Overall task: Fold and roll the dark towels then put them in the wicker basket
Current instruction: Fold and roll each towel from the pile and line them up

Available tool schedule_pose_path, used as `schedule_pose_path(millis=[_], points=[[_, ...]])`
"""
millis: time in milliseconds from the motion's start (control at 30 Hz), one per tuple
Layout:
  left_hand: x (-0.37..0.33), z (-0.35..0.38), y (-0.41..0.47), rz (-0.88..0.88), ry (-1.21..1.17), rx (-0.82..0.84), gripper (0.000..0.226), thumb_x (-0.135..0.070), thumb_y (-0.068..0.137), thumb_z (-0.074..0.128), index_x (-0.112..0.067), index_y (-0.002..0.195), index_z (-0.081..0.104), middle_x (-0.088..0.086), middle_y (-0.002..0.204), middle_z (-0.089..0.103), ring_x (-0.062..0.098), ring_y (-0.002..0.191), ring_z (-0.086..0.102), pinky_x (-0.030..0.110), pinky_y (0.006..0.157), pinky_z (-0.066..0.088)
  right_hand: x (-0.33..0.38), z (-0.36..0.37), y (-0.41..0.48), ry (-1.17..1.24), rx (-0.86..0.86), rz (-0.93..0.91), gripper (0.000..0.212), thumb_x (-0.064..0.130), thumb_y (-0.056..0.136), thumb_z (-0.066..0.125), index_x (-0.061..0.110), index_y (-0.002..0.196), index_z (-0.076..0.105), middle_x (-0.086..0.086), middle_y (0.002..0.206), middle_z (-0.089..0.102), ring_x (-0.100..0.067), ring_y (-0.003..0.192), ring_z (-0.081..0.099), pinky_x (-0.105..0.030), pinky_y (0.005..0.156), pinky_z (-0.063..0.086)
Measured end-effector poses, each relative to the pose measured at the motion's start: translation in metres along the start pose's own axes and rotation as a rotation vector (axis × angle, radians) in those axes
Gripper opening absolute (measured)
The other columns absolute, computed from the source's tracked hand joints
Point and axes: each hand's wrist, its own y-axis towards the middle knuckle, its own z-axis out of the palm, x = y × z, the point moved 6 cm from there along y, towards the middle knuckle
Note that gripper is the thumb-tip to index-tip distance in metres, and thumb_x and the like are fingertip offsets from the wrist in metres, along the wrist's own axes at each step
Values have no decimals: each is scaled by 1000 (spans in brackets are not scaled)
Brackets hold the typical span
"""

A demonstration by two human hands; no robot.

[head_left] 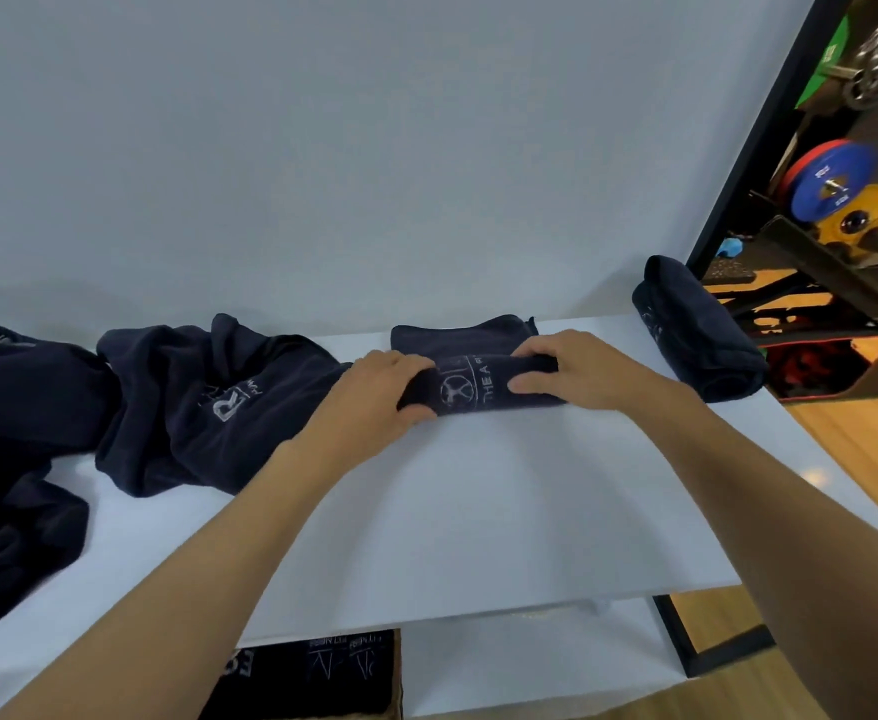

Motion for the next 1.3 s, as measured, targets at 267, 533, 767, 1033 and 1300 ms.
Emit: schedule_pose_path(millis=[267, 533, 767, 1033, 1300], points=[[38, 3, 55, -304, -519, 431, 13, -25, 94, 61, -22, 104, 70, -4, 104, 72, 15, 97, 67, 24, 80, 52, 5, -15, 22, -41, -230, -78, 16, 40, 91, 61, 31, 104, 64, 9, 101, 63, -14, 98, 58, -42, 91, 45], [57, 9, 81, -476, -461, 533, 21, -35, 95, 58, -21, 97, 72, -6, 95, 69, 14, 89, 61, 31, 78, 49, 4, -10, 45, -173, -129, -140, 34, 49, 90, 60, 32, 119, 63, 10, 113, 64, -15, 107, 56, -41, 98, 34], [24, -8, 73, -106, 108, 116, 55, -57, 74, 73, -25, 117, 63, -6, 108, 64, 18, 102, 50, 35, 92, 41, -11, -18, 89, 147, 73, 107, 21, 43, 83, 71, 28, 97, 68, 5, 106, 66, -16, 105, 60, -38, 95, 47], [57, 2, 109, -263, -5, 383, 34, -58, 86, 59, -33, 109, 66, -3, 96, 55, 29, 108, 50, 42, 91, 43, 44, -2, 78, -511, -229, -329, 46, 52, 85, 60, 27, 123, 56, 5, 116, 59, -21, 104, 54, -39, 86, 36], [22, -6, 87, -501, 18, -33, 45, -37, 95, 58, -15, 132, 43, 11, 126, 35, 37, 93, 57, 41, 77, 49, 44, 3, 99, -590, -215, -153, 46, 40, 76, 64, 16, 111, 45, 1, 92, 60, -23, 81, 51, -35, 72, 30]])
